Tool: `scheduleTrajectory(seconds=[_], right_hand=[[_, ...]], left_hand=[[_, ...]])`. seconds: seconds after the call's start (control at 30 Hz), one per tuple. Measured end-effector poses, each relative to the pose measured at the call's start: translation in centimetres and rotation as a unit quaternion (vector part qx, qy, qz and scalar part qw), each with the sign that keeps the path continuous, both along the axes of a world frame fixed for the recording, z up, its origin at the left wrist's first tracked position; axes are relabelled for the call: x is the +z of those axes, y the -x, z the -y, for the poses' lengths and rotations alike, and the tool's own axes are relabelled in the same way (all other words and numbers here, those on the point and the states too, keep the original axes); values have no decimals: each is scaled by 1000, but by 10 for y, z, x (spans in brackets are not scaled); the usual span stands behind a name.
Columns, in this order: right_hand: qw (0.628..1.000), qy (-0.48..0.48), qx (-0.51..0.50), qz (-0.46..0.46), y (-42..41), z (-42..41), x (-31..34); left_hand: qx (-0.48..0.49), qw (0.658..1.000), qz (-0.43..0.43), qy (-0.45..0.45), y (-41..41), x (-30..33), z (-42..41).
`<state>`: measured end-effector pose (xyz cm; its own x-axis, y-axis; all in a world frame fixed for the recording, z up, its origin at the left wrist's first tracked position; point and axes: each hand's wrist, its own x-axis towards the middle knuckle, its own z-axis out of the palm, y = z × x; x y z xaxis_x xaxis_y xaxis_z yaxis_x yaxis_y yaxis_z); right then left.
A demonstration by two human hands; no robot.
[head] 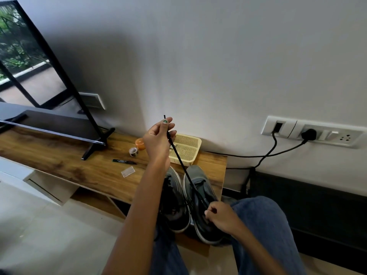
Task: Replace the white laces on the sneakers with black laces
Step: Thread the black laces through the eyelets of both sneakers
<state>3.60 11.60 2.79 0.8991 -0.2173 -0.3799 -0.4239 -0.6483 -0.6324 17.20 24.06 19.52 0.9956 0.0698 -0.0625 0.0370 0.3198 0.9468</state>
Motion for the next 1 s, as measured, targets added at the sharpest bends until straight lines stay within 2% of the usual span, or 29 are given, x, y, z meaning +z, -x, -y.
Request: scheduleTrajectory(seconds=[0.13, 0.27, 0.4, 0.5, 0.57, 0.73, 0.87, 1.0], right_hand=[[998, -24, -22, 58, -4, 4, -6], [989, 34, -97, 110, -20, 17, -13], [993, 56, -71, 80, -45, 22, -24], [995, 71, -34, 67, -62, 21, -33], [995, 79, -19, 61, -70, 22, -40], [996, 44, -55, 58, -77, 29, -45], [993, -53, -74, 70, -76, 47, -47], [977, -165, -118, 59, -75, 56, -52]], left_hand=[[-31, 995, 28, -86, 2, -18, 4], [-112, 971, 14, -212, 9, -58, 17], [-191, 912, 9, -364, 15, -116, 29], [-212, 863, 9, -459, 20, -148, 33], [-203, 853, -13, -481, 24, -164, 34], [-157, 840, -33, -519, 25, -185, 39], [-145, 839, -37, -523, 23, -193, 51], [-134, 858, -53, -493, 27, -204, 59]])
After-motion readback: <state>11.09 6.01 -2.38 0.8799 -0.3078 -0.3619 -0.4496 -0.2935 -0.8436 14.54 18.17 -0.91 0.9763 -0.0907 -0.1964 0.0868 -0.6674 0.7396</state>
